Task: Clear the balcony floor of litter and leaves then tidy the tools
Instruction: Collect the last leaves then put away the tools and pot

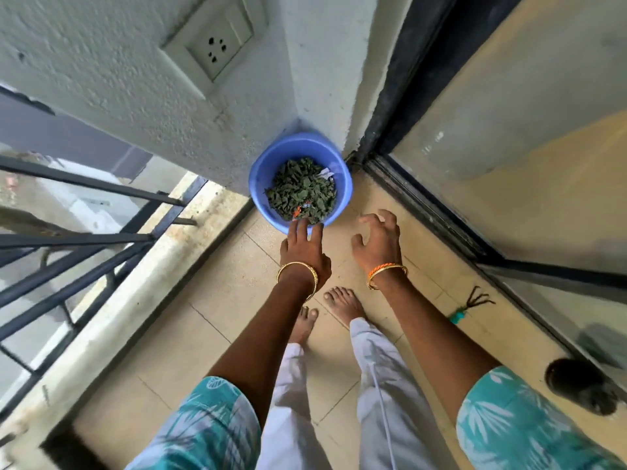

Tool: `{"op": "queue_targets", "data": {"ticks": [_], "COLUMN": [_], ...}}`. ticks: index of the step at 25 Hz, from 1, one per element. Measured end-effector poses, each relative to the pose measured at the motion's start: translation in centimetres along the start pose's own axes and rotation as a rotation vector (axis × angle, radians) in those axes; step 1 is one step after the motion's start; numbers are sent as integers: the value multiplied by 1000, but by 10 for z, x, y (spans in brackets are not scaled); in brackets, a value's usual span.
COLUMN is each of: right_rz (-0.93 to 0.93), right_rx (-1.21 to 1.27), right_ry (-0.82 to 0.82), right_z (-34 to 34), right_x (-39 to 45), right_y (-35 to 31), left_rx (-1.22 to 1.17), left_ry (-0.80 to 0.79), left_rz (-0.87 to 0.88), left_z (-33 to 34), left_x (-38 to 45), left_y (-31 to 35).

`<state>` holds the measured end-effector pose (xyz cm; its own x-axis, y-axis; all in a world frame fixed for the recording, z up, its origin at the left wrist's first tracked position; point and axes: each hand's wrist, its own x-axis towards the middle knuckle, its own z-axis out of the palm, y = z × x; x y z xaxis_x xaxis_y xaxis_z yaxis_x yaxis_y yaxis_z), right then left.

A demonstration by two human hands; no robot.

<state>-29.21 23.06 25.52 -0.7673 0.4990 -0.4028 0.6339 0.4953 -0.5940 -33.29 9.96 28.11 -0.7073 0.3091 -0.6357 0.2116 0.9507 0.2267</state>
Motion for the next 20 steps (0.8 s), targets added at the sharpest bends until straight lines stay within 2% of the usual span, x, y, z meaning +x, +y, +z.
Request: {"op": "queue_targets", "data": {"ticks": [4,12,14,20], "right_rz": [98,455,536,783], "right_rx": [-49,139,148,215], "right_ry": [74,322,376,696], "right_z": [-18,-71,-81,-128], "right_x": [-42,-187,-225,-341], "right_y": [2,-8,-1,38], "left_rx": [175,414,492,792], "left_ry": [-57,-172,-212,-242], "left_rz": [134,428,528,893], "left_z": [-18,-49,-51,-40], "left_x": [-31,-146,-174,-257], "left_y": [8,37,54,144]}}
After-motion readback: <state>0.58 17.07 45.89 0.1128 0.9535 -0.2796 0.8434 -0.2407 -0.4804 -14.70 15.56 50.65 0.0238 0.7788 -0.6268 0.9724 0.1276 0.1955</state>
